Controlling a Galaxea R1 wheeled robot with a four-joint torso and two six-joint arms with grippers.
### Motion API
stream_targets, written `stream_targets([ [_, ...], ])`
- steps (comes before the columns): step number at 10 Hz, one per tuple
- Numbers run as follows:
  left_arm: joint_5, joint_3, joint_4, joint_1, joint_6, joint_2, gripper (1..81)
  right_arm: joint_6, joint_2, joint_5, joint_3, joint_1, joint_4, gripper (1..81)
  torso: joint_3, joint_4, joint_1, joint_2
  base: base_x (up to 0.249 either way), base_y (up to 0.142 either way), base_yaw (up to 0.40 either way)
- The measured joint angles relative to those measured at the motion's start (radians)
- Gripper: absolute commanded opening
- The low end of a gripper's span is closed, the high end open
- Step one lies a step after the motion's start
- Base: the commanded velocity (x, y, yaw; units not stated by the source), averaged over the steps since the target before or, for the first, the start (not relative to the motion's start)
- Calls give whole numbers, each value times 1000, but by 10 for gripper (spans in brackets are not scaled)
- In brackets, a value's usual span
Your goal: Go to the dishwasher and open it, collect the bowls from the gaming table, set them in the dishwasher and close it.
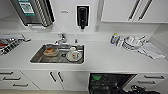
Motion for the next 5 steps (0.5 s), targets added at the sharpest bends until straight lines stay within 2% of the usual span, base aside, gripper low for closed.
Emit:
stream_targets([
  [1,42,-4,0,-6,0,7,811,-3,-54,-37,15,-35,0,811,0,0,0,0,0,0,0],
  [2,53,-6,-1,-13,-1,7,811,-9,-79,-69,26,-93,0,811,0,0,0,0,0,0,0],
  [5,56,-6,-2,-17,-1,7,811,-36,-83,-72,30,-256,0,811,0,0,0,0,0,0,0],
])
